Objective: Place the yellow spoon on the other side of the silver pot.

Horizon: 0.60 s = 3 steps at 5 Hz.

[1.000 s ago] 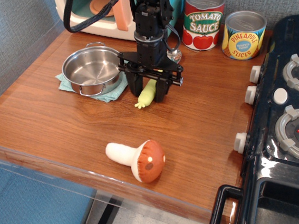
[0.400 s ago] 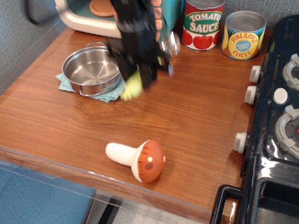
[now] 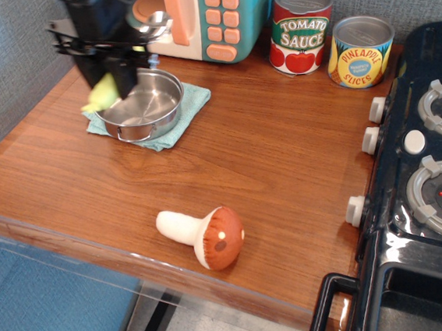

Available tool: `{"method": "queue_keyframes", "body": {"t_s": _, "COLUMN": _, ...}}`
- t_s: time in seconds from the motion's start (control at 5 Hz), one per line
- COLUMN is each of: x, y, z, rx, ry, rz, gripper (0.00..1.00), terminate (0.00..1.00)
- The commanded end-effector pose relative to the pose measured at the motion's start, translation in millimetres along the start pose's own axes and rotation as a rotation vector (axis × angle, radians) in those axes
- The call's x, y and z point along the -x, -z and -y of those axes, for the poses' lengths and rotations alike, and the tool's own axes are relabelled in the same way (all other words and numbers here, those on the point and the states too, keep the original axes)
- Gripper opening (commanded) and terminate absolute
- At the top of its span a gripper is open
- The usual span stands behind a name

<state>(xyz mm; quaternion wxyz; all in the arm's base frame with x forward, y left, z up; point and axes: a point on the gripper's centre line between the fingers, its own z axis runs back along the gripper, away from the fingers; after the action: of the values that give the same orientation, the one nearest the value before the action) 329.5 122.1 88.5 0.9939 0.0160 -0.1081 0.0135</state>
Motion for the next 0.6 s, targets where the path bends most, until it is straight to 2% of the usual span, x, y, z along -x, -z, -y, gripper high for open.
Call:
{"method": "queue_keyframes", "body": {"t_s": 0.0, "x": 16, "y": -3, "z": -96, "rx": -0.099, "ry": 0.087, "rz": -0.053, "gripper": 0.0, "terminate": 0.0}}
{"method": "queue_keyframes", "body": {"t_s": 0.2, "x": 31, "y": 17, "z": -117, "rx": -0.069, "ry": 0.129, "rz": -0.102, "gripper": 0.0, "terminate": 0.0}}
{"method": "queue_keyframes", "body": {"t_s": 0.4, "x": 36, "y": 36, "z": -115, "rx": -0.059, "ry": 0.131, "rz": -0.14, "gripper": 0.0, "terminate": 0.0}}
